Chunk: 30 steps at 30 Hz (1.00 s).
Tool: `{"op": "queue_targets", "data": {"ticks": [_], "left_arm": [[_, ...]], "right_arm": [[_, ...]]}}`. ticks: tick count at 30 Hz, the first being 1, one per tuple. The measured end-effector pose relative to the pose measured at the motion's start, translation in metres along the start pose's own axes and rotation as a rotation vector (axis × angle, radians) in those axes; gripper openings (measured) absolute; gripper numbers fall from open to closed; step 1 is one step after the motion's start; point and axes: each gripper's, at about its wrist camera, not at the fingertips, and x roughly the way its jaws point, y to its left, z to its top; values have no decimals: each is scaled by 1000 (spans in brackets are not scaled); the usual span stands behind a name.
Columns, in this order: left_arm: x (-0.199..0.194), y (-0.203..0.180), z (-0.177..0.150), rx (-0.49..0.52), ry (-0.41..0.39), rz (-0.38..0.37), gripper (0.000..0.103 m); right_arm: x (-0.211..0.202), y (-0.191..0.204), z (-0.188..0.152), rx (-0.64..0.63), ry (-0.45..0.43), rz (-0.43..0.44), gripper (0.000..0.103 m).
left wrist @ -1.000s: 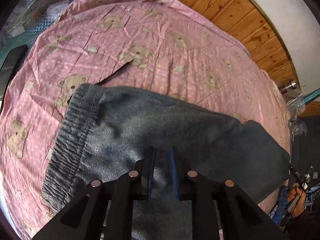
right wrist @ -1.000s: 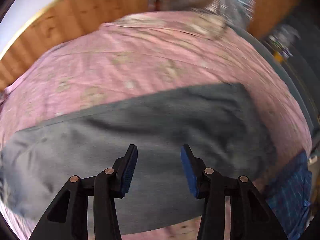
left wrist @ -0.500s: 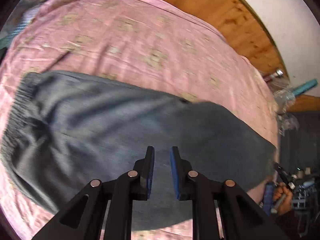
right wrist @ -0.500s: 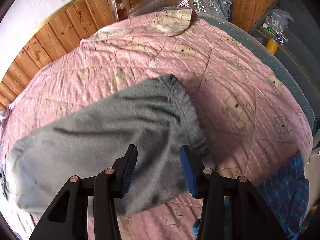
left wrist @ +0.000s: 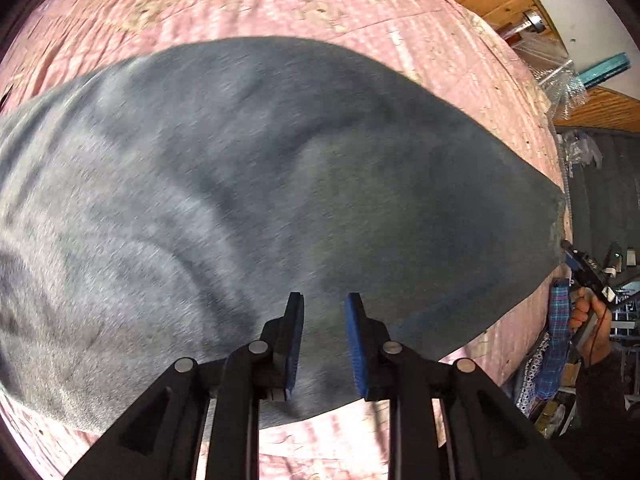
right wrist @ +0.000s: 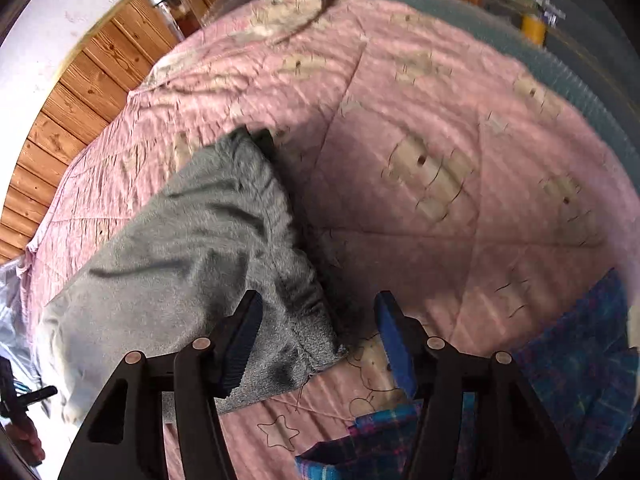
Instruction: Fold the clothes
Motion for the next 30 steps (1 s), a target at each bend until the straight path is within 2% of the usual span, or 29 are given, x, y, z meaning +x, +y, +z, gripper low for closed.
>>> {"op": "queue_targets", "data": {"ticks": [2, 3, 4, 5, 6, 7, 8, 10, 13, 17, 18, 21, 25, 28, 29, 30], "left_arm": [[4, -31, 14, 60, 14, -36, 26], [8, -50, 21, 99, 23, -53, 26], [12, -71, 28, 135, 32, -83, 27], [17, -92, 35, 170, 41, -115, 27], [23, -116, 44, 197, 47, -153, 27], [29, -141, 53, 223, 53, -192, 28], [35, -165, 62, 249, 59, -231, 29], [48, -210, 72, 285, 71, -303, 39], [73, -274, 91, 310, 108, -353, 50], [110, -344, 109, 349, 209, -403, 55], [120, -359, 109, 367, 230, -401, 55], [149, -388, 108, 418, 297, -330, 55], [178, -394, 100, 521, 369, -179, 55], [187, -389, 92, 613, 360, -30, 55], [182, -382, 89, 633, 333, -16, 43], [173, -373, 86, 635, 304, -34, 28]], "right_arm": [[0, -1, -3, 16, -27, 15, 58], [-1, -2, -4, 21, -26, 18, 53], [-2, -5, -5, 30, -28, 15, 41], [-3, -9, -4, 40, -30, 11, 35], [-4, -12, -5, 39, -30, 23, 23], [-5, -11, -5, 22, -28, 35, 19], [-8, -3, -7, -28, -39, 10, 18], [-17, 18, -12, -150, -77, -67, 17], [-33, 56, -26, -355, -162, -208, 16], [-43, 103, -54, -593, -267, -348, 16], [-45, 112, -62, -636, -292, -366, 16], [-45, 129, -81, -722, -334, -403, 16], [-42, 146, -101, -806, -371, -401, 16], [-42, 156, -109, -838, -388, -374, 16], [-44, 159, -112, -850, -394, -362, 16], [-46, 163, -115, -862, -401, -350, 16]]}}
